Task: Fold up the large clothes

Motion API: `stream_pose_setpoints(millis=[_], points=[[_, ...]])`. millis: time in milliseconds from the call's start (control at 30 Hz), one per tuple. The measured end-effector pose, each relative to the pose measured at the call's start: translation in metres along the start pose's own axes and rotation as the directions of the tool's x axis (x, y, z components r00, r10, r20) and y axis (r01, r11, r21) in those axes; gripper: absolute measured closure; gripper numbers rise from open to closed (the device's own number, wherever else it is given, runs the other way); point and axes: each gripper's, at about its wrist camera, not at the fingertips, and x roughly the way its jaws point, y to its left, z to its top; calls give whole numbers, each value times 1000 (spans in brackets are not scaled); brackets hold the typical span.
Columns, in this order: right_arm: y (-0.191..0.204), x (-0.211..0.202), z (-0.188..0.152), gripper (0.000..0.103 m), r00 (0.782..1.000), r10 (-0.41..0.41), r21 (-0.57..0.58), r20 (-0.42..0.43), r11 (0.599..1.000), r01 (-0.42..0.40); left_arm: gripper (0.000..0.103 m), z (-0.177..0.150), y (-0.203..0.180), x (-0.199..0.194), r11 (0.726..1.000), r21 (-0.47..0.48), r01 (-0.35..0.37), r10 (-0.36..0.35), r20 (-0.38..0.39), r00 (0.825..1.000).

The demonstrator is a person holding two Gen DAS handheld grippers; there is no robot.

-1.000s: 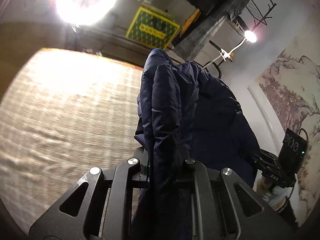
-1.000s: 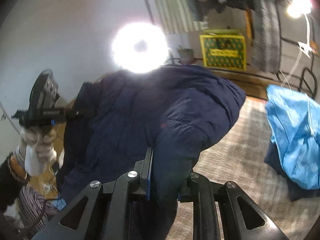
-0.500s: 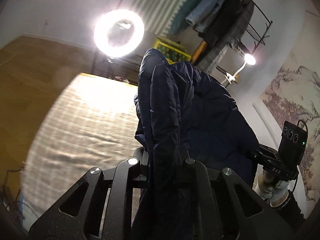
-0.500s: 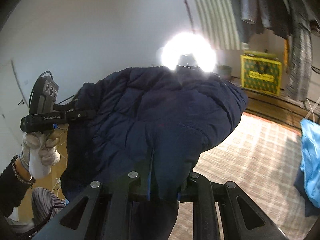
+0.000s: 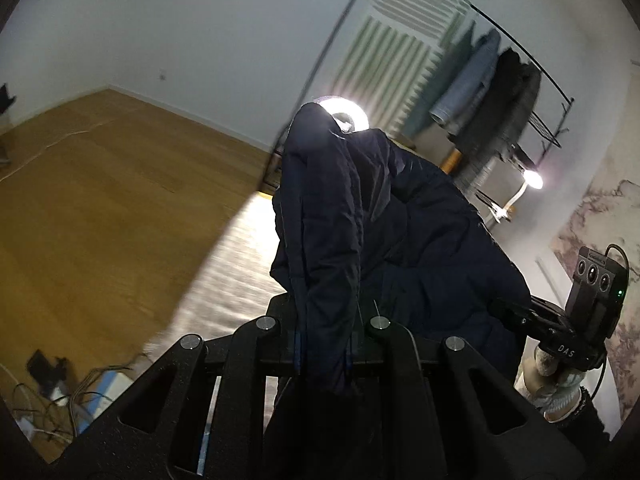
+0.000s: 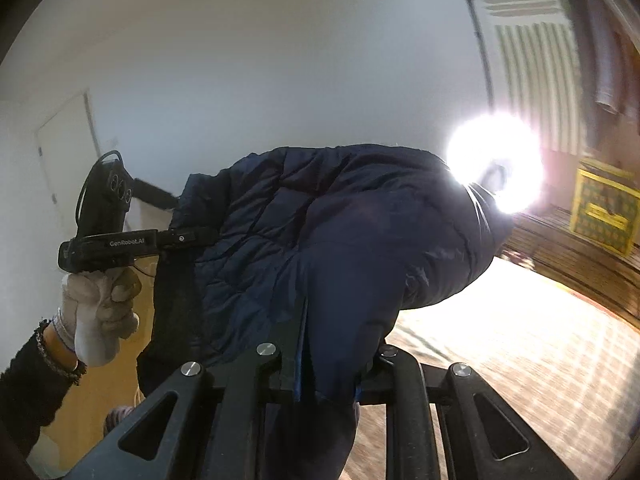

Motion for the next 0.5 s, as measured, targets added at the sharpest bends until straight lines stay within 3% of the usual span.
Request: stream_pose_setpoints(millis=[233, 500], points=[[38, 33, 11, 87, 997, 75, -42, -6, 996, -76, 91, -1, 32, -51, 998, -12, -59, 59, 54, 997], [31, 21, 19, 87, 995, 96, -75, 32, 993, -94, 91, 9, 3, -84, 996, 49, -74, 70, 88, 994]])
